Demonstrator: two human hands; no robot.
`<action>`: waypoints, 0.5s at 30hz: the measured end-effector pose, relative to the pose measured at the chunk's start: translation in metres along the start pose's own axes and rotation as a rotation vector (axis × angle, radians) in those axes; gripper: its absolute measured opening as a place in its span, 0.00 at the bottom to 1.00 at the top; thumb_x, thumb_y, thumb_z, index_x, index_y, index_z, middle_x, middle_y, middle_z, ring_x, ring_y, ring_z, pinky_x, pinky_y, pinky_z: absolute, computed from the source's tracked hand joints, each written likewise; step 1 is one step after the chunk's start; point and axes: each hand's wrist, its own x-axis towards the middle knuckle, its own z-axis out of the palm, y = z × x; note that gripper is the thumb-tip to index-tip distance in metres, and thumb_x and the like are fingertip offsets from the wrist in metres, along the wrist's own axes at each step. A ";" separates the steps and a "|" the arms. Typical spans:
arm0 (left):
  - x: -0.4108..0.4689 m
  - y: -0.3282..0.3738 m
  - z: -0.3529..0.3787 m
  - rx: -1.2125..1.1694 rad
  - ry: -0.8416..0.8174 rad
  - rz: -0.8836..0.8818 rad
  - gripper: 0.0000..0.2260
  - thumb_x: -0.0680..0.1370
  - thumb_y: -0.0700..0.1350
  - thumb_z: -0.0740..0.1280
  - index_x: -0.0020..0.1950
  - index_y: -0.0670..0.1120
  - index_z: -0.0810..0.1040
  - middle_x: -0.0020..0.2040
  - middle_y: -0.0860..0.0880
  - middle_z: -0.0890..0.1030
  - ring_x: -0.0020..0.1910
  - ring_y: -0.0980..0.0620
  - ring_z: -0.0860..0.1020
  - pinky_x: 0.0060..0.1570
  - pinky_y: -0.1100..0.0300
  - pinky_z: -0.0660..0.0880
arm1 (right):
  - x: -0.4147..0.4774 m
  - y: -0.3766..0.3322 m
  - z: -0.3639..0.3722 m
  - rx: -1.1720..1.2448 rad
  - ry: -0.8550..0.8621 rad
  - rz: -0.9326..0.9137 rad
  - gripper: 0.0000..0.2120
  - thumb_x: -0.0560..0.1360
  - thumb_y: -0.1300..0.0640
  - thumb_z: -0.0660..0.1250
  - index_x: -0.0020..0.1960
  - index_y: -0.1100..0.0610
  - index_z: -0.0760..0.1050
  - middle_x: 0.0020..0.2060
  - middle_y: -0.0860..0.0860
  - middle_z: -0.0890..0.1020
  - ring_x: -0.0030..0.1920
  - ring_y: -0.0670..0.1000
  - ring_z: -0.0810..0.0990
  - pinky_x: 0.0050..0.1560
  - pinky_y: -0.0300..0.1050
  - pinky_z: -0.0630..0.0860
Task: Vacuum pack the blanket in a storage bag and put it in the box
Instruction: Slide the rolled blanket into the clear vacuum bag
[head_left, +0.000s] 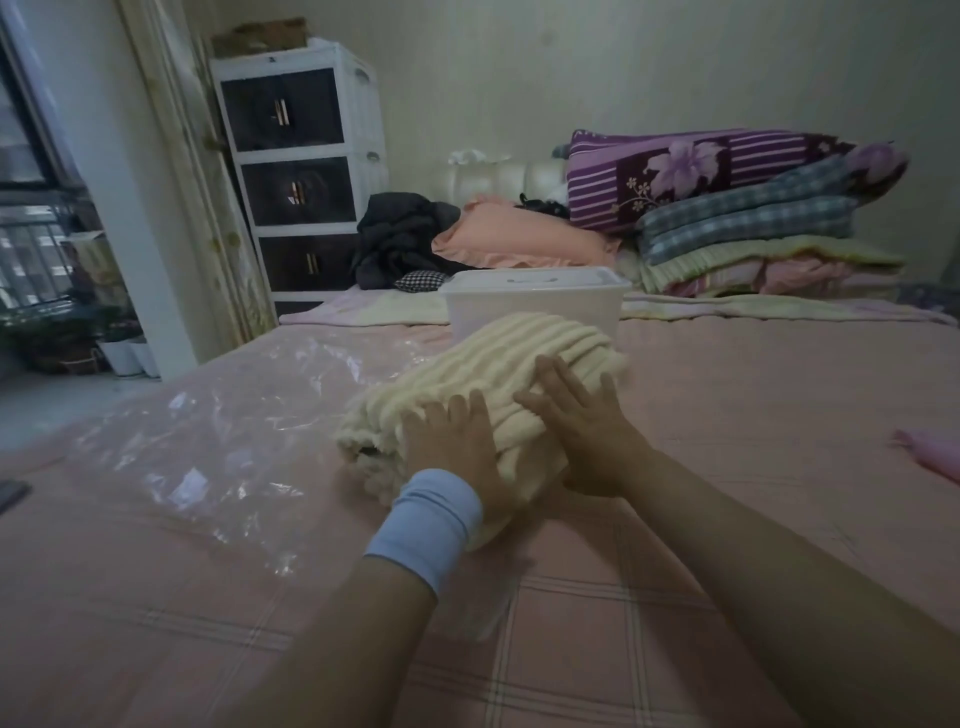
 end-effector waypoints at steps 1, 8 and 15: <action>-0.001 0.006 0.004 0.052 -0.015 0.004 0.53 0.67 0.73 0.62 0.79 0.45 0.41 0.76 0.42 0.54 0.75 0.36 0.53 0.69 0.33 0.51 | 0.002 -0.002 0.003 -0.013 0.036 -0.012 0.60 0.61 0.49 0.79 0.80 0.44 0.42 0.82 0.56 0.45 0.81 0.55 0.43 0.64 0.76 0.62; 0.009 -0.006 0.023 0.034 0.051 0.130 0.37 0.73 0.60 0.64 0.77 0.47 0.55 0.75 0.48 0.60 0.74 0.39 0.58 0.70 0.39 0.57 | 0.021 -0.018 0.018 -0.124 0.279 0.065 0.46 0.68 0.50 0.68 0.82 0.49 0.51 0.54 0.55 0.76 0.51 0.59 0.76 0.49 0.58 0.69; 0.013 -0.029 0.015 -0.126 0.145 0.349 0.24 0.72 0.62 0.59 0.67 0.57 0.74 0.61 0.54 0.76 0.62 0.45 0.72 0.62 0.47 0.66 | 0.006 -0.022 0.008 -0.113 0.308 0.018 0.14 0.72 0.57 0.66 0.57 0.53 0.76 0.69 0.59 0.75 0.70 0.64 0.72 0.68 0.80 0.54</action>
